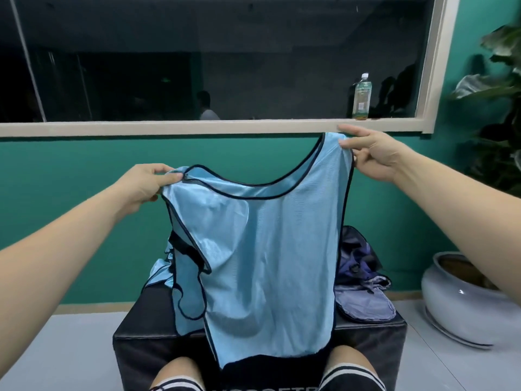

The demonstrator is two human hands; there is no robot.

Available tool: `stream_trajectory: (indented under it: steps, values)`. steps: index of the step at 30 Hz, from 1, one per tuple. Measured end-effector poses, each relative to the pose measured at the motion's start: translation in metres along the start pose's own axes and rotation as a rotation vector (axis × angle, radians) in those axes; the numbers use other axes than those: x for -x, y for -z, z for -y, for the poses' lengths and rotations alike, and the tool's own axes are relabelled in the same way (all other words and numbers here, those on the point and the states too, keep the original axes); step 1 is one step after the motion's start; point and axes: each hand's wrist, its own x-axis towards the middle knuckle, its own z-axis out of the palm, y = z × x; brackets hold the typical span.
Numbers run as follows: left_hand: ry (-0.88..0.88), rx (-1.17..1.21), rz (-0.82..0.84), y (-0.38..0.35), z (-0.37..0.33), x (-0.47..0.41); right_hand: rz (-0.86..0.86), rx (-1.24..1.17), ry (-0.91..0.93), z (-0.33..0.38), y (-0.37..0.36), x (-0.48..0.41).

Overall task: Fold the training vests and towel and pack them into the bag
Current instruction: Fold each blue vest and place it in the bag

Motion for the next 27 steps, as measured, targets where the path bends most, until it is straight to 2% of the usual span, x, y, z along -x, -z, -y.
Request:
stream_trajectory:
  steps: [5, 7, 9, 11, 13, 19, 21, 27]
  values:
    - [0.007, 0.402, 0.089, 0.007, -0.033, 0.0, -0.023, 0.116, 0.102, 0.015, -0.007, 0.005]
    - [-0.005, 0.476, 0.157, 0.011, -0.042, 0.002, -0.058, 0.152, 0.16, 0.021, -0.007, 0.006]
    - [-0.074, 0.31, 0.146, 0.013, -0.047, 0.005, -0.105, 0.199, 0.225, 0.028, -0.009, 0.008]
    - [-0.176, -0.034, -0.031, 0.015, -0.051, 0.008, -0.151, 0.275, 0.261, 0.033, -0.01, 0.01]
    - [-0.267, -0.255, -0.191, 0.015, -0.055, 0.008, -0.172, 0.329, 0.262, 0.036, -0.011, 0.013]
    - [-0.413, -0.727, -0.274, 0.01, -0.066, 0.009, -0.165, 0.315, 0.26, 0.04, -0.009, 0.016]
    - [-0.413, -0.7, -0.272, 0.008, -0.066, 0.009, -0.149, 0.309, 0.253, 0.039, -0.009, 0.016]
    - [-0.312, -0.271, -0.115, 0.001, -0.063, 0.004, -0.13, 0.325, 0.228, 0.041, -0.006, 0.015]
